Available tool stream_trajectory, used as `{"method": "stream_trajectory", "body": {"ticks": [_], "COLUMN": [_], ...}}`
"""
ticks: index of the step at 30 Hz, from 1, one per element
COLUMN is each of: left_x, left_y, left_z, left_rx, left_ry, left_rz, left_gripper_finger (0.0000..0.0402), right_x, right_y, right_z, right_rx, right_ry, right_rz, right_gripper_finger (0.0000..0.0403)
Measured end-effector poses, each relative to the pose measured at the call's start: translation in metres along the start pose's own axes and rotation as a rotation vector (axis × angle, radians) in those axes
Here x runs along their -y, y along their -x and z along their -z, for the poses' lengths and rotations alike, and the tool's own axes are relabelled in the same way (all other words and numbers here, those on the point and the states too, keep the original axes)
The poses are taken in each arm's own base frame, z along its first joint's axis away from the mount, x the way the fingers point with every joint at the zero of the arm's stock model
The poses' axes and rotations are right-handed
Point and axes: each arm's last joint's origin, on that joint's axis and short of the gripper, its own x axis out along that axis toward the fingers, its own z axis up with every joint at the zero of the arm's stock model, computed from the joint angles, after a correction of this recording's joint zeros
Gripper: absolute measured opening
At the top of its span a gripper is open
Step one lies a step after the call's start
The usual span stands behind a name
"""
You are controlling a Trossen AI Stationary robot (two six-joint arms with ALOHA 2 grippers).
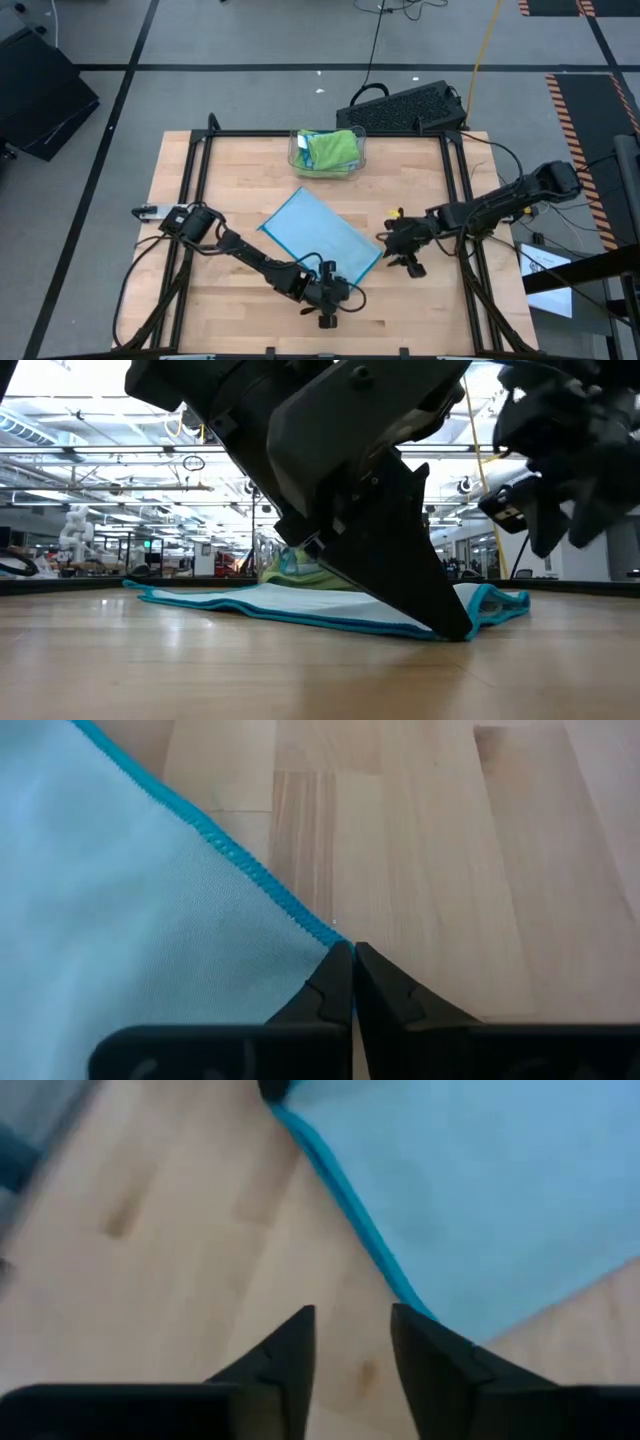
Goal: Fold microfiber towels
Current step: Fold the blue microfiber cloth
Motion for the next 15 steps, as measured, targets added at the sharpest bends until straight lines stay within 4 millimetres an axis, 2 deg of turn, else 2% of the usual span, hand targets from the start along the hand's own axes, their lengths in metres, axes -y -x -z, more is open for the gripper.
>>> {"method": "stream_trajectory", "body": {"ticks": [4,7,11,15], "left_x": [0.003,0.006,0.009,0.013], "left_y": [0.001,0.001,0.002,0.006], "left_z": [0.001,0.002,0.003,0.003], "left_rx": [0.002,0.003,0.003,0.005], "left_ry": [0.022,0.037,0.052,0.061], "left_rz": [-0.001,0.004,0.01,0.018], "left_gripper_finger": [0.0004,0.0005,0.0004,0.0004], "right_x": [-0.001,0.002,0.006,0.008], "right_y": [-0.004,-0.007,-0.01,-0.012], "right_z": [0.011,0.016,0.024,0.034], "right_rx": [-0.031,-0.002,0.044,0.05], "right_ry": [0.157,0.242,0.321,0.403], "right_rz": [0.105,0.112,0.121,0.127], "right_gripper_finger": [0.0167,0.0191,0.0196,0.0182]}}
